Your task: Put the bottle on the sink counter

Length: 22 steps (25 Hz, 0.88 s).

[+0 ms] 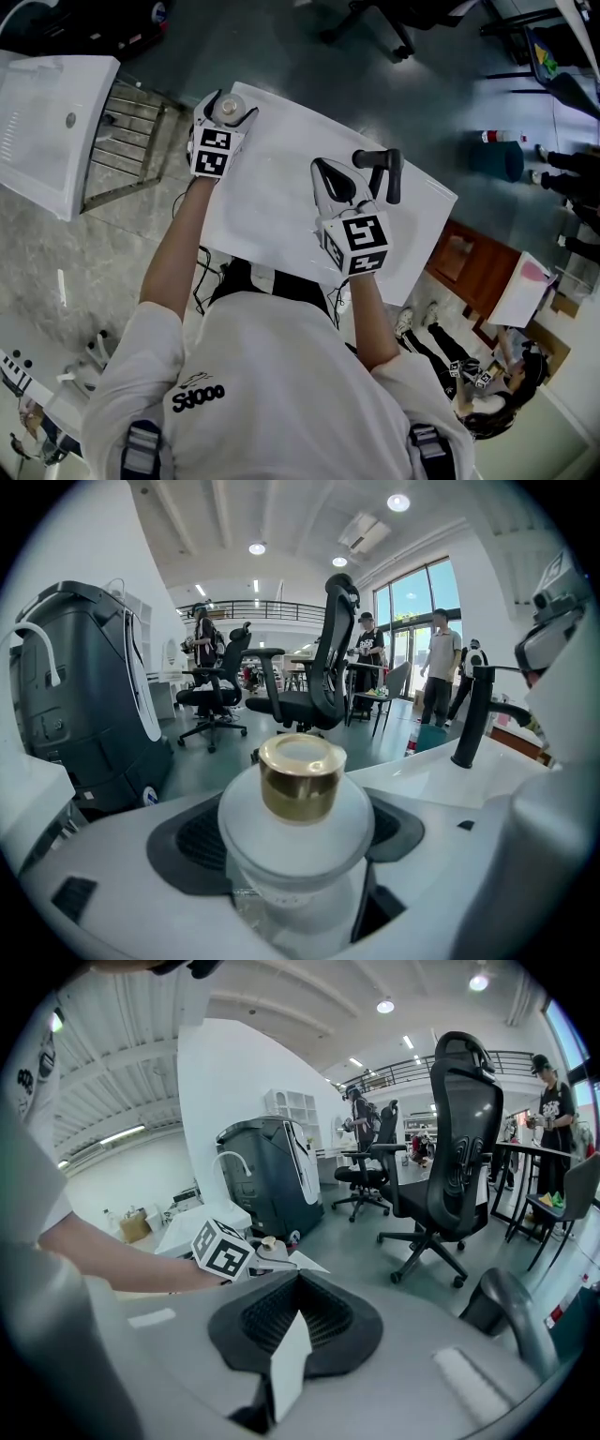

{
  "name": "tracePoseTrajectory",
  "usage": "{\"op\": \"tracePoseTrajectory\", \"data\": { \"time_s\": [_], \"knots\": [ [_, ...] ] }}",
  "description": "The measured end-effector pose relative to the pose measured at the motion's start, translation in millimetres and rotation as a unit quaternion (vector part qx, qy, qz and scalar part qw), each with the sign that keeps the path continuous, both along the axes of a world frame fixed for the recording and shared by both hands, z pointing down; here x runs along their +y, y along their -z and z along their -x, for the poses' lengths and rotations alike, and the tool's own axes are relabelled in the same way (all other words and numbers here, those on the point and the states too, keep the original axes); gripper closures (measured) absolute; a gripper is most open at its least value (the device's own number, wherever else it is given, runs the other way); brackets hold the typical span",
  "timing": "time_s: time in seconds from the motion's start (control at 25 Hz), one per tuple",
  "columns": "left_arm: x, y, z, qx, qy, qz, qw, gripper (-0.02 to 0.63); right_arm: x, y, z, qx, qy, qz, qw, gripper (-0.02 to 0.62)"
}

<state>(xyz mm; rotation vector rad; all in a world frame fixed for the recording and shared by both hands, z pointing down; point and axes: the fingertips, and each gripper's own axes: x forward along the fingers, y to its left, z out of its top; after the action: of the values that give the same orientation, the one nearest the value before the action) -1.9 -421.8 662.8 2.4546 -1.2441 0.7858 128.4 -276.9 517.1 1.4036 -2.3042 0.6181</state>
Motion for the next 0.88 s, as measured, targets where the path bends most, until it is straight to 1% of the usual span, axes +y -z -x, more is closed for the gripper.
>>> {"op": "tracePoseTrajectory", "data": {
  "time_s": [0.2,0.44,0.76,0.88],
  "knots": [
    [5.4,-5.6,4.6,-0.01,-0.014,0.014,0.9998,0.223,2.1,2.5,2.3,0.002,0.002,-0.005,1.0,0.584],
    [15.5,-3.0,11.5,-0.019,-0.018,0.026,0.9993,0.213,3.7,6.8,1.4,0.006,0.0,-0.011,1.0,0.584],
    [34.6,11.4,26.9,-0.026,-0.026,0.012,0.9993,0.215,6.8,19.4,-4.6,0.018,-0.014,-0.034,0.999,0.584],
    [42.3,19.0,35.9,-0.028,-0.03,0.001,0.9992,0.215,9.7,28.0,-6.2,0.023,-0.021,-0.047,0.998,0.584]
  ]
}}
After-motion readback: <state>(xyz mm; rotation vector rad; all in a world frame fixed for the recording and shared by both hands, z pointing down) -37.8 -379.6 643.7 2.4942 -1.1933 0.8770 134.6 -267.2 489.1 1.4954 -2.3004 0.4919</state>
